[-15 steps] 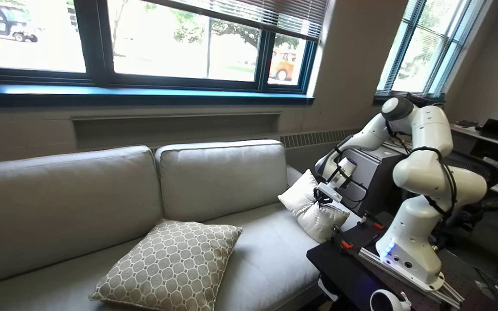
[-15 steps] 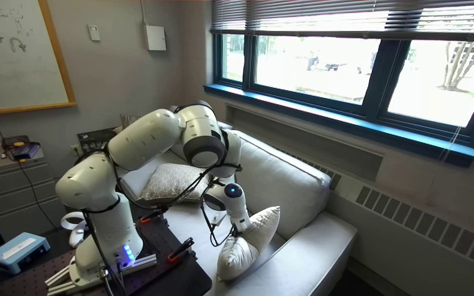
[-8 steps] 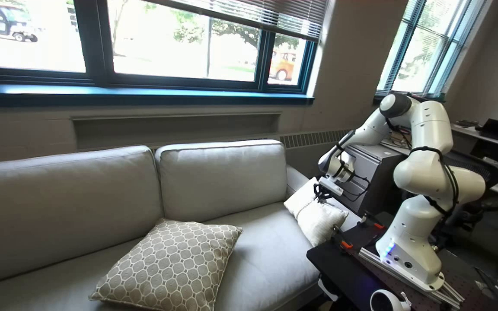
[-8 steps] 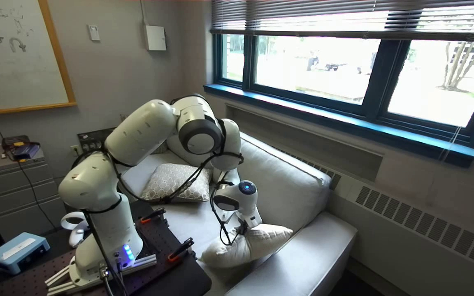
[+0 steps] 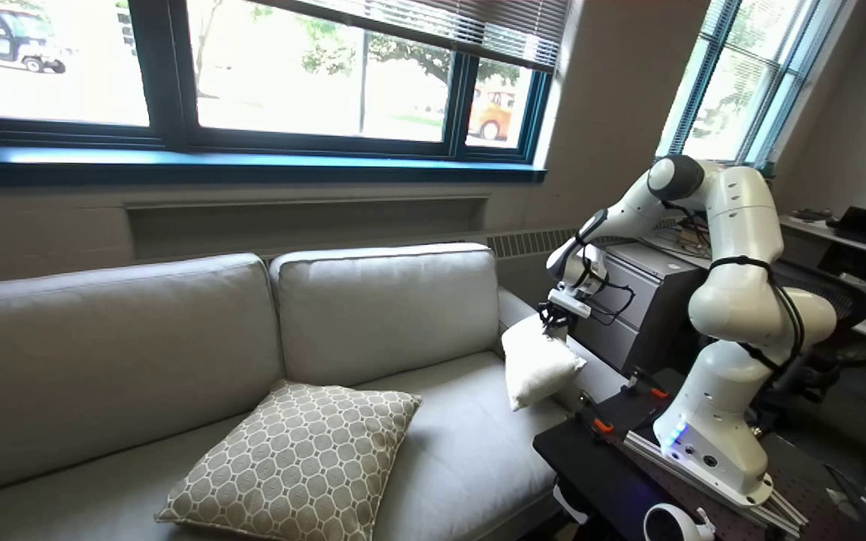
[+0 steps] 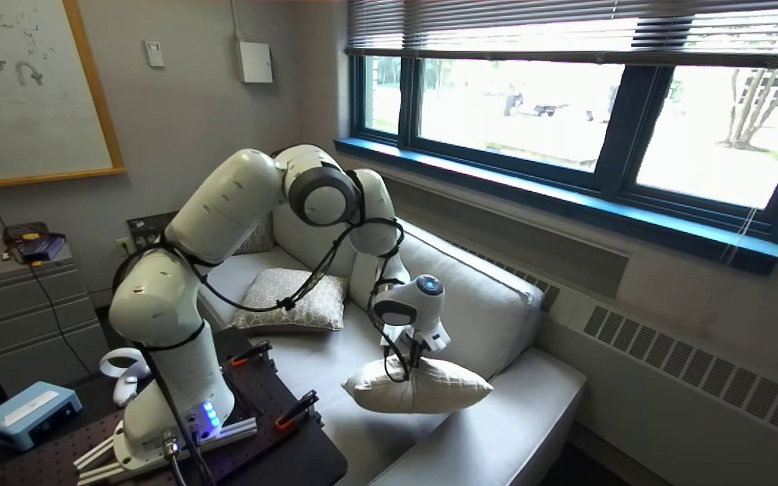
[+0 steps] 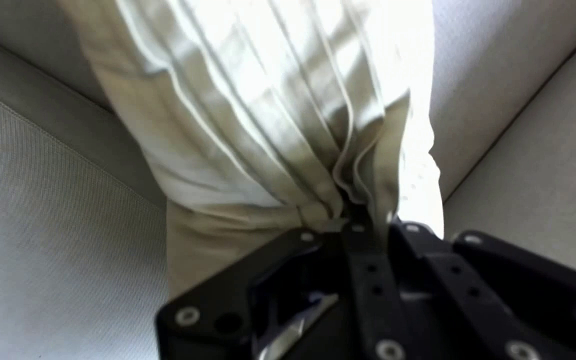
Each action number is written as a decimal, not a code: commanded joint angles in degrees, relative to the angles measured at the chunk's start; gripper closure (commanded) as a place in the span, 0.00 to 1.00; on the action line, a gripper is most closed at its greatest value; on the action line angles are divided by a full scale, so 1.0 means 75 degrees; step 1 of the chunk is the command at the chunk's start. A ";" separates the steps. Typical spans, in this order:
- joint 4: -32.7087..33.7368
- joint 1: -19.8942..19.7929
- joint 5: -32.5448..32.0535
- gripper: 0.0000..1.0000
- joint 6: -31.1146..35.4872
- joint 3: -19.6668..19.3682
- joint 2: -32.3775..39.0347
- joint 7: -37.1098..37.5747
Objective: Put the two pillows on the right end of the chair
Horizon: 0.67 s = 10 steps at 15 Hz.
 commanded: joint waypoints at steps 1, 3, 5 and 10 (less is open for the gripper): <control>0.0321 0.0934 -0.0116 0.95 -0.0600 -0.0903 -0.0254 0.0403; 0.0474 0.1466 -0.0296 0.95 -0.0752 -0.1441 -0.0270 0.0601; 0.0618 0.1931 -0.0497 0.95 -0.0912 -0.1910 -0.0265 0.0798; 0.0998 0.2956 -0.1429 0.94 -0.1216 -0.2995 -0.0085 0.1311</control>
